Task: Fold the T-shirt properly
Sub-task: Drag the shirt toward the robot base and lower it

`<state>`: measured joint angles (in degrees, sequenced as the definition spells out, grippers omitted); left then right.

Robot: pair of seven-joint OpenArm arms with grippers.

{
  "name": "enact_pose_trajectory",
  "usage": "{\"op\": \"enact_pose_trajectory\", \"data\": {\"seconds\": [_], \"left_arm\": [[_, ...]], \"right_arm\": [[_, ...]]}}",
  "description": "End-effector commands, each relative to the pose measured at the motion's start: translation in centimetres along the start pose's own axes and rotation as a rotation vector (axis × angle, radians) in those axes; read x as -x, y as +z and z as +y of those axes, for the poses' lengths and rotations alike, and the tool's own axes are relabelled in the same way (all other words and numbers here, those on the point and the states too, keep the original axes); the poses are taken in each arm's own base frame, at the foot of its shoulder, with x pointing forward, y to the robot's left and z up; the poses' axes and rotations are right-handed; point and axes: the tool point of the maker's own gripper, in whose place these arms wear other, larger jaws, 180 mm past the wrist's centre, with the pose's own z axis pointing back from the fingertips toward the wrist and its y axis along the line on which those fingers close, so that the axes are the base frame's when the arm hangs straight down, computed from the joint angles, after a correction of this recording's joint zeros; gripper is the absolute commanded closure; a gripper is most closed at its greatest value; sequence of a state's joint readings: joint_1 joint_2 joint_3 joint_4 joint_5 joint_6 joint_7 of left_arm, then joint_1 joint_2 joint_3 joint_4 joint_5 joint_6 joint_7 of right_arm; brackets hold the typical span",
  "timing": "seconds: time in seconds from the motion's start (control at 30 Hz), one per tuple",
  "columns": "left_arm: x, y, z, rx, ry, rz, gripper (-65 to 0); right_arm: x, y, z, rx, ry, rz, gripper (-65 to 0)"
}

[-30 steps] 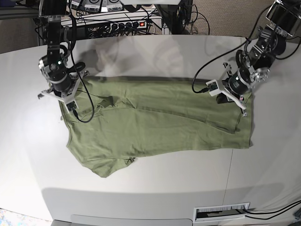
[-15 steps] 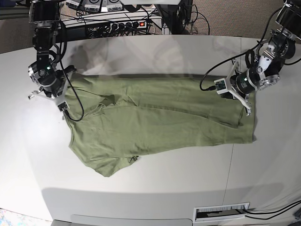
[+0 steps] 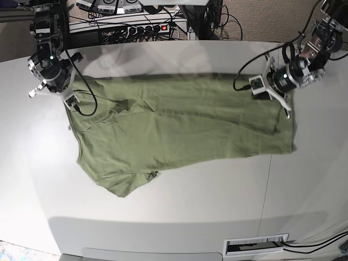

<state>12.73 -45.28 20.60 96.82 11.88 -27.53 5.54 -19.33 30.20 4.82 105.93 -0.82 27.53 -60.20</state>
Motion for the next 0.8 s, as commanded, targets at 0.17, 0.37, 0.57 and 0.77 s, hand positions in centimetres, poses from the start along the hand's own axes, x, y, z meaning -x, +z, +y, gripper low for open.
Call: {"op": "enact_pose_trajectory", "data": {"seconds": [0.17,0.37,0.57,0.77], "left_arm": [[4.3,1.7,-6.8,0.227,-0.053,0.172,0.0],[5.1,2.0,-6.4,0.199,-0.085,0.199,0.0],[5.0,1.9,-6.3,0.193,-0.084,0.195,0.0],[5.0,2.0,-6.3,0.194,-0.084,0.196,0.0]], "right_arm": [[0.0,0.8,-0.9,0.031,0.016,-0.002,0.0],[-4.6,2.9,-1.0,0.043,0.025,-0.207,0.0],[-9.4,4.0,-1.3,0.039,-0.021,-0.415,0.0],[-9.3,0.8,-2.8,0.026,-0.092,-0.374,0.0]]}}
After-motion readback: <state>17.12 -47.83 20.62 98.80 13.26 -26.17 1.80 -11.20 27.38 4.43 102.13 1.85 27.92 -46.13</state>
